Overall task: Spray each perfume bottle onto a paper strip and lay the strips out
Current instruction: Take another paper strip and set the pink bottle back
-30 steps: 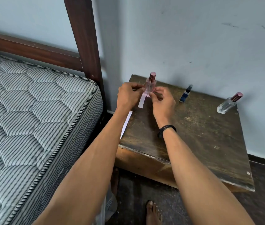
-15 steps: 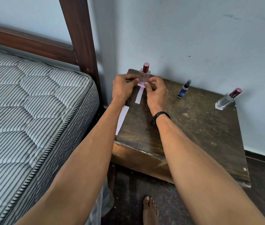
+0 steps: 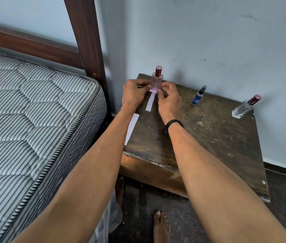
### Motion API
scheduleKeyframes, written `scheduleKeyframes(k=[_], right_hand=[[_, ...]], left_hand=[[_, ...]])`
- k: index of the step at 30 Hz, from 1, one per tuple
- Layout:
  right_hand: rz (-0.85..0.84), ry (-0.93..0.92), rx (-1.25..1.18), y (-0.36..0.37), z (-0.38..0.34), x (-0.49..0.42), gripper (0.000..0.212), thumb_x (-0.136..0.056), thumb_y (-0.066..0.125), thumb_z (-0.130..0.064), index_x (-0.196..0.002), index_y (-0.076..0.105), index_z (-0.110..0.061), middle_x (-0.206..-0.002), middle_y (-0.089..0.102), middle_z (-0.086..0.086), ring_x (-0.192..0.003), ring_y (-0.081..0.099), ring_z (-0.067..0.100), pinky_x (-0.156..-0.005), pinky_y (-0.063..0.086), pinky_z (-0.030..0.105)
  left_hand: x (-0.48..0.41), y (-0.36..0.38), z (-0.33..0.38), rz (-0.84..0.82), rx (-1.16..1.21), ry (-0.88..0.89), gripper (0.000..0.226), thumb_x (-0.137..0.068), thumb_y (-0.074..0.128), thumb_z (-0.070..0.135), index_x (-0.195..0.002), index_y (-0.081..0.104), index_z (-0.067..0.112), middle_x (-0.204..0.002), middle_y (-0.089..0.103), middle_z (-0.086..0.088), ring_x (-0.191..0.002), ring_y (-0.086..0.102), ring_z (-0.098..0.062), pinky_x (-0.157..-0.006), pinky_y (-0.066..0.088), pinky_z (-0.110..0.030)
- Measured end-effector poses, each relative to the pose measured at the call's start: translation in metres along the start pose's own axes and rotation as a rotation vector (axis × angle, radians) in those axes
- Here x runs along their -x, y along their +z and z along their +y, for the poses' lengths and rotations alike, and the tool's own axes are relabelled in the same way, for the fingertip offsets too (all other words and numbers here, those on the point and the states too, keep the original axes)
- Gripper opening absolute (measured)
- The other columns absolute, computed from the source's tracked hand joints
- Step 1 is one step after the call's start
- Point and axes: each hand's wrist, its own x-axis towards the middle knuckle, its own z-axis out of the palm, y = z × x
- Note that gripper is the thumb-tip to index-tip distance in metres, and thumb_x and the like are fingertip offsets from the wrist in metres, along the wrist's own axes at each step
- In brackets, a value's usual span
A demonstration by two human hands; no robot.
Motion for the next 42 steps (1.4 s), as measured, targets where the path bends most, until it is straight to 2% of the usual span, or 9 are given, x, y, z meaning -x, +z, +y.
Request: scheduleKeyframes(k=[5,17,30,37,40,42], right_hand=[[-0.002,0.015,0.029,0.001,0.000,-0.001,0.023,-0.097,0.067,-0.015,-0.118,0.062,-0.021,-0.123,0.074,-0.003,-0.110,0.071,0.020,-0.096,0.055,0.038],[-0.017,0.020,0.075,-0.001,-0.001,0.001,0.025,-0.097,0.066,-0.013,-0.120,0.060,-0.022,-0.125,0.074,-0.005,-0.106,0.072,0.019,-0.090,0.057,0.036],[-0.012,0.055,0.036,0.000,0.000,-0.001,0.027,-0.098,0.064,-0.011,-0.122,0.061,-0.023,-0.125,0.073,-0.005,-0.108,0.070,0.016,-0.094,0.057,0.038],[-0.007,0.073,-0.068,-0.003,0.002,-0.001,0.032,-0.096,0.064,-0.003,-0.125,0.060,-0.016,-0.128,0.069,-0.003,-0.110,0.066,0.009,-0.098,0.056,0.033],[-0.062,0.099,-0.086,-0.009,0.000,0.000,0.040,-0.095,0.063,0.002,-0.131,0.057,-0.014,-0.131,0.064,0.001,-0.106,0.066,0.007,-0.092,0.057,0.026],[-0.112,0.151,-0.127,-0.013,0.000,0.000,0.048,-0.094,0.063,0.006,-0.136,0.053,-0.015,-0.131,0.060,0.003,-0.110,0.065,0.009,-0.085,0.054,0.017]], left_hand=[[-0.002,0.001,-0.001,0.003,-0.019,-0.016,0.022,-0.087,0.075,0.016,-0.108,0.079,0.022,-0.103,0.078,0.006,-0.092,0.069,-0.005,-0.091,0.056,-0.028],[-0.002,0.002,-0.004,0.010,-0.018,-0.040,0.024,-0.085,0.074,0.014,-0.107,0.080,0.023,-0.102,0.078,0.007,-0.094,0.071,-0.006,-0.093,0.057,-0.030],[-0.005,0.001,-0.005,0.018,0.017,-0.068,0.022,-0.085,0.075,0.015,-0.105,0.080,0.022,-0.100,0.078,0.007,-0.094,0.071,-0.007,-0.093,0.058,-0.033],[0.006,-0.002,-0.001,0.067,0.092,-0.108,0.021,-0.084,0.076,0.013,-0.105,0.080,0.018,-0.100,0.078,0.003,-0.095,0.071,-0.009,-0.093,0.058,-0.032],[0.018,-0.008,0.002,0.082,0.149,-0.128,0.020,-0.084,0.077,0.013,-0.103,0.080,0.017,-0.097,0.077,0.003,-0.093,0.072,-0.009,-0.092,0.059,-0.032],[0.026,-0.014,0.005,0.080,0.136,-0.112,0.019,-0.084,0.078,0.013,-0.102,0.080,0.017,-0.096,0.078,0.004,-0.092,0.072,-0.007,-0.091,0.059,-0.030]])
